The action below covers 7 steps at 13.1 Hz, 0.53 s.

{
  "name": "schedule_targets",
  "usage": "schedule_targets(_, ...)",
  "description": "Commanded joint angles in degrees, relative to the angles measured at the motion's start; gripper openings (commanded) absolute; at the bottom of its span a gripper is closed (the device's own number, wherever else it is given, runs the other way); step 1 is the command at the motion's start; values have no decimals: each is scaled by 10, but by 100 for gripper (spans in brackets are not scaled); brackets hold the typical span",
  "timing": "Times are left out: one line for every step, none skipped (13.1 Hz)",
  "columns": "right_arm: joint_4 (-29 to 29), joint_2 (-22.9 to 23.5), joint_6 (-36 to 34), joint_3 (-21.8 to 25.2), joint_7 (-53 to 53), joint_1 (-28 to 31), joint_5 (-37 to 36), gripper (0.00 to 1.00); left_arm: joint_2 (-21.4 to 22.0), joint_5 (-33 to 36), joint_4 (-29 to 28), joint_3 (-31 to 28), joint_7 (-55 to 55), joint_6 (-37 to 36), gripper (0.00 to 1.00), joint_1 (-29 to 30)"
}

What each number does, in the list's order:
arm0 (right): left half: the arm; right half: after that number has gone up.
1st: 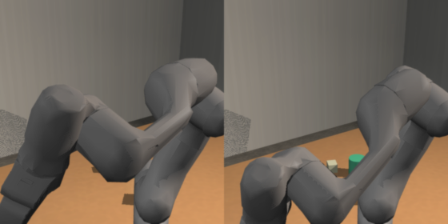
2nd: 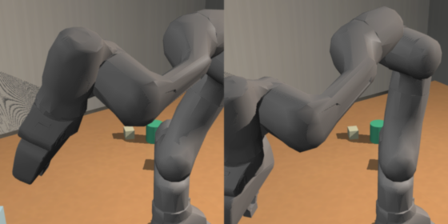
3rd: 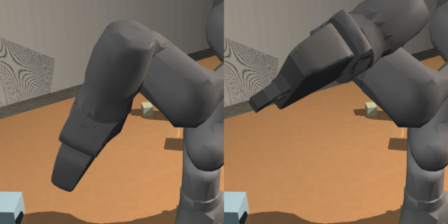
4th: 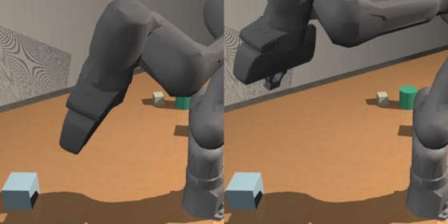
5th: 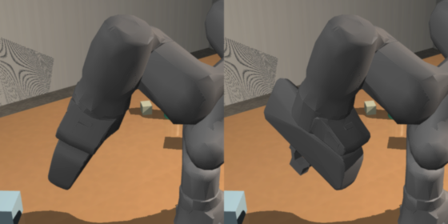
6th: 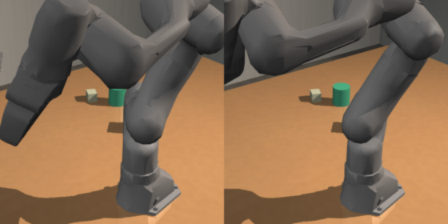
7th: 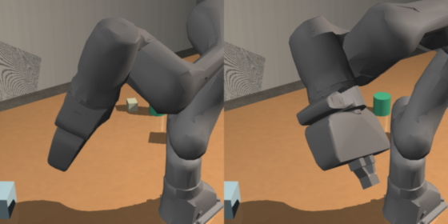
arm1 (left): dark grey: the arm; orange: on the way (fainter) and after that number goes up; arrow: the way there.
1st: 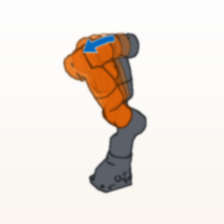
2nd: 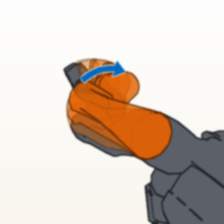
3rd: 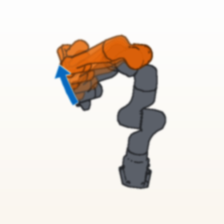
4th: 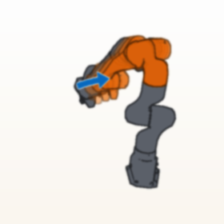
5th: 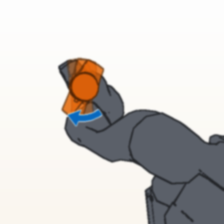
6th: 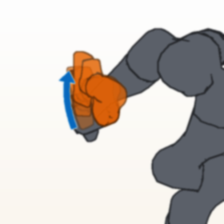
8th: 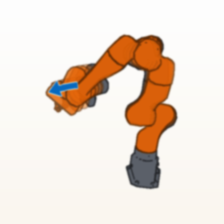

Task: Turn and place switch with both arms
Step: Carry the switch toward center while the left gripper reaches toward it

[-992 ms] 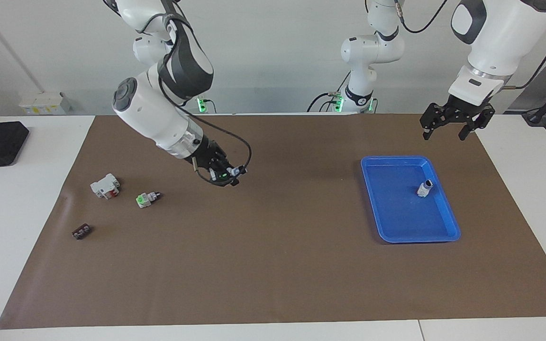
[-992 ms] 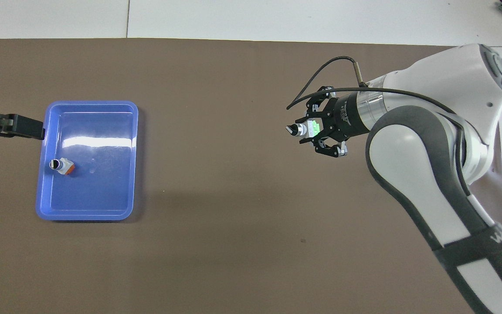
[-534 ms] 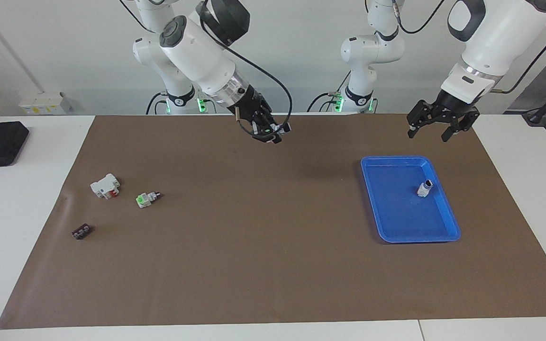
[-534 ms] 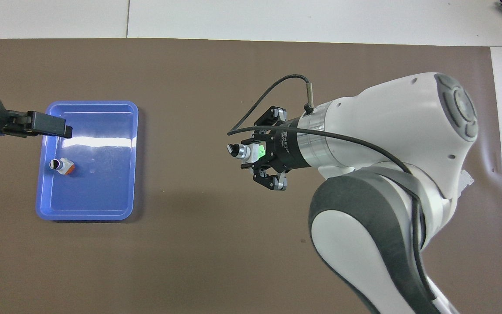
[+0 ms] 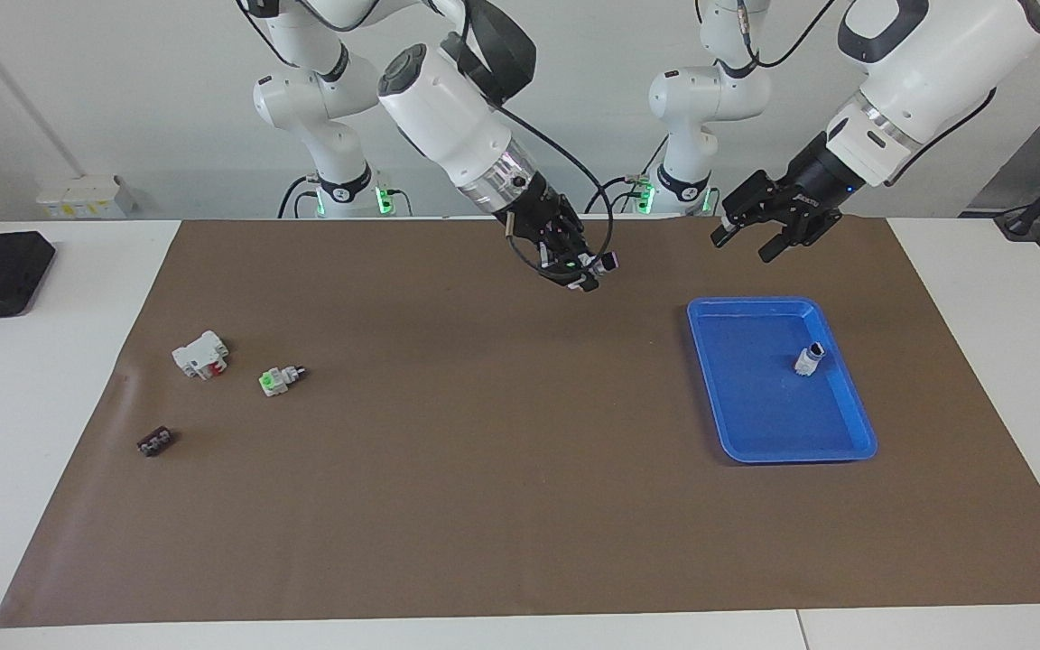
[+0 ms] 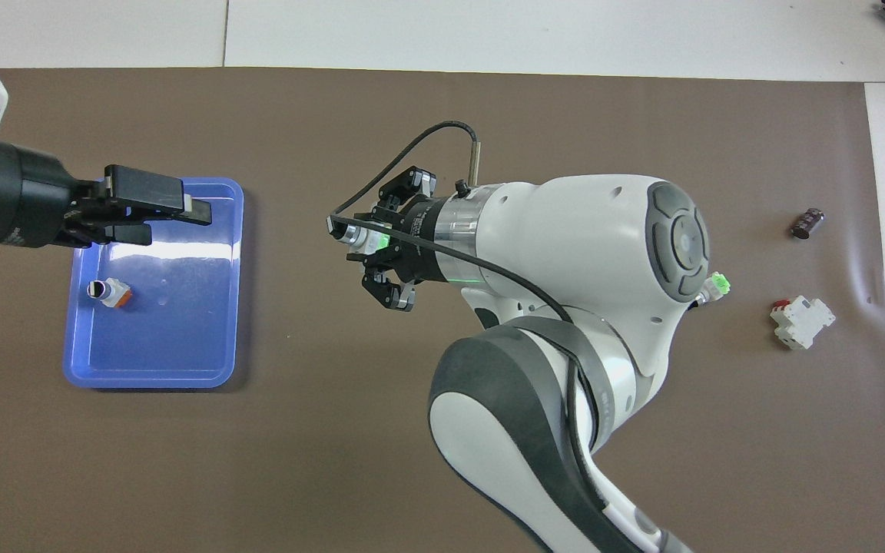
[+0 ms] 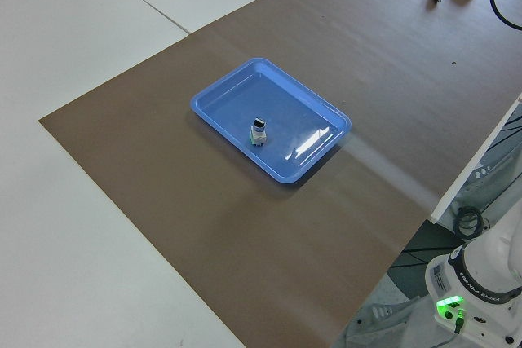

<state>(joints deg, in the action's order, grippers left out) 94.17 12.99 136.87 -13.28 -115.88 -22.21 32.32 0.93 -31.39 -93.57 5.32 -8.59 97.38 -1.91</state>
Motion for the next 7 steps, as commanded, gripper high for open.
schedule_targets(-19, 12, 3, -1, -14, -9, 1, 0, 0, -41, -20, -2, -49, 39, 89, -28)
schedule_targets(-19, 12, 0, -1, -10, -16, -6, 0, -11, -52, -21, -2, -63, 47, 86, -38)
schedule_targets(-19, 12, -12, -1, -5, -24, -35, 0, -18, -69, -20, -3, -72, 56, 83, -39)
schedule_targets(-20, 12, -31, -1, -4, -27, -83, 0, -29, -86, -18, -2, -80, 69, 80, -40)
schedule_targets(-20, 9, -41, -2, -1, -27, -95, 0, -36, -95, -15, -2, -88, 76, 78, -47)
schedule_targets(-19, 6, -46, -1, 0, -26, -96, 0, -47, -102, -12, -3, -95, 81, 76, -51)
schedule_targets(-20, 2, -49, -1, 0, -21, -96, 0, -50, -103, -12, -2, -100, 84, 72, -52)
